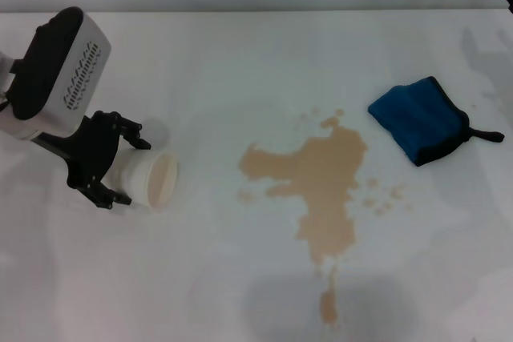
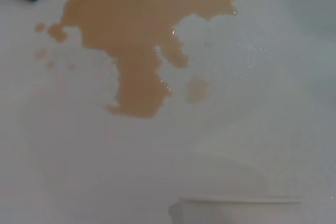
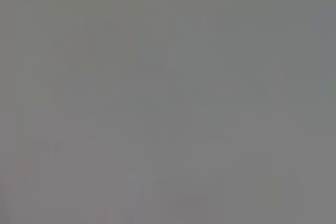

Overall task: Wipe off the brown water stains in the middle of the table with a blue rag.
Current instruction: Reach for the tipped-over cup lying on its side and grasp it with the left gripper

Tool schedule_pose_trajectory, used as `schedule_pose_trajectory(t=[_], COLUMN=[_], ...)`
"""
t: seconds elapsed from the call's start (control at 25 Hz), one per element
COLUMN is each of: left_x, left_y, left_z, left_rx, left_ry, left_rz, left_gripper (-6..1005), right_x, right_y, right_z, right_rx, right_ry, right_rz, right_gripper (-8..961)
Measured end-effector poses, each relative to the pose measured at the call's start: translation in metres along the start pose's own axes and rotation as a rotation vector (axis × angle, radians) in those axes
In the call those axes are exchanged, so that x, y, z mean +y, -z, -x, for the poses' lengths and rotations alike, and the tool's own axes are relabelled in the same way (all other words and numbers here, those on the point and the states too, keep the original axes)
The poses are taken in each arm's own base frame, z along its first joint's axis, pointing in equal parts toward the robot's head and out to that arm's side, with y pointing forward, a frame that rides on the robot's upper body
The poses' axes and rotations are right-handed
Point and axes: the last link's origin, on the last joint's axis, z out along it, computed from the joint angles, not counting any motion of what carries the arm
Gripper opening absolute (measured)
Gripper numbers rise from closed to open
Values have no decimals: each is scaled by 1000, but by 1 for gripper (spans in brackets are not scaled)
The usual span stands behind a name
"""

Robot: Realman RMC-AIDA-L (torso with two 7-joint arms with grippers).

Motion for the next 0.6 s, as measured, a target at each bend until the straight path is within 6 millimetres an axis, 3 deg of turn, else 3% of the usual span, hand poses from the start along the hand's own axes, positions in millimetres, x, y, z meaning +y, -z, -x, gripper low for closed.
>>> schedule_pose_trajectory(t=[0.6], left_x=[-2], left_y=[-1], left_z=[-2], left_rx=[3], left_ry=[55], left_rz=[-15], left_gripper=[862], right_x=[-1], right_y=[1], right_z=[0], right_rx=[-1], right_ry=[4], right_rz=[-2], right_gripper=[696])
